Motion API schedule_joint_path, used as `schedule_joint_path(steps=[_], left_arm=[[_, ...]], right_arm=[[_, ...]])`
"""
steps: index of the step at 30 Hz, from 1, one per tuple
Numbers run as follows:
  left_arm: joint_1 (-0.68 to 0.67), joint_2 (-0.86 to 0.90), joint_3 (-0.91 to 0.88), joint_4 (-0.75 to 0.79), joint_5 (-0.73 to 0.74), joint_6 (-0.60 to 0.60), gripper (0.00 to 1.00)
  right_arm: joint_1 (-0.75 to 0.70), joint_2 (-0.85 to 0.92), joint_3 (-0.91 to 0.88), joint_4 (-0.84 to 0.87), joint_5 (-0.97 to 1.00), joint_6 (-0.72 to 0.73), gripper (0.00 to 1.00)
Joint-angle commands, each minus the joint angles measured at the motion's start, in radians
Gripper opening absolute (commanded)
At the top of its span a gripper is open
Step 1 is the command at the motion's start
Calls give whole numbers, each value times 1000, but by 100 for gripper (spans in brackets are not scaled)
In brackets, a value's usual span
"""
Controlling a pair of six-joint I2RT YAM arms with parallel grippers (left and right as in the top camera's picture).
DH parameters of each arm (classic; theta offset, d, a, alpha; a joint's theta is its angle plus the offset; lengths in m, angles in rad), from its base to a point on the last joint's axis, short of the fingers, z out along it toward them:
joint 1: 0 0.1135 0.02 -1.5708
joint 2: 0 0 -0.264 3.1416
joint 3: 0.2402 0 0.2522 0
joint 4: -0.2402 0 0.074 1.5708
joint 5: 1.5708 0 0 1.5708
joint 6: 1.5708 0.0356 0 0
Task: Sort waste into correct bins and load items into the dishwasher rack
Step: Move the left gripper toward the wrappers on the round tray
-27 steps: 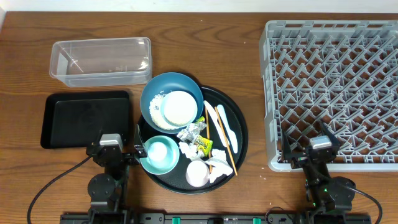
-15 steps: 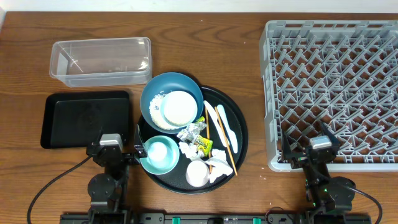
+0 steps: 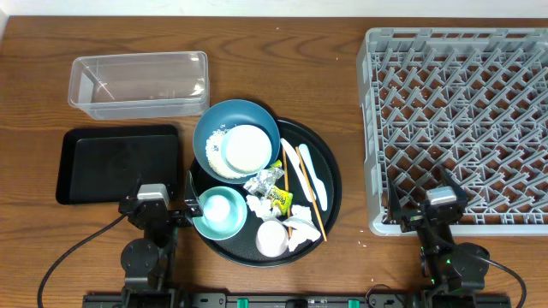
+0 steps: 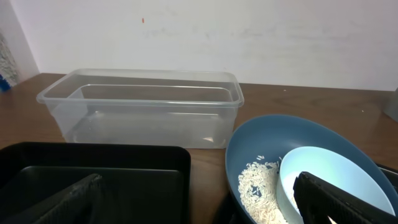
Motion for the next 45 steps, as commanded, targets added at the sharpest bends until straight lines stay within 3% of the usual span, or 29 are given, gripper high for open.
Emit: schedule_joint_path(steps=[1, 29, 34, 38, 45], left_arm=[[5, -6, -16, -43, -13, 14, 98], [5, -6, -16, -43, -15, 14, 98], [5, -6, -16, -42, -13, 1, 98], [5, -5, -1, -43, -12, -105, 98], [5, 68, 80, -73, -3, -111, 98]], right_arm=[[14, -5, -1, -4, -11, 15, 99], [14, -5, -1, -1, -20, 19, 99], [14, -5, -1, 5, -30, 113, 99], [14, -5, 18, 6, -13, 208, 99], [14, 14, 117, -78, 36, 236, 99]])
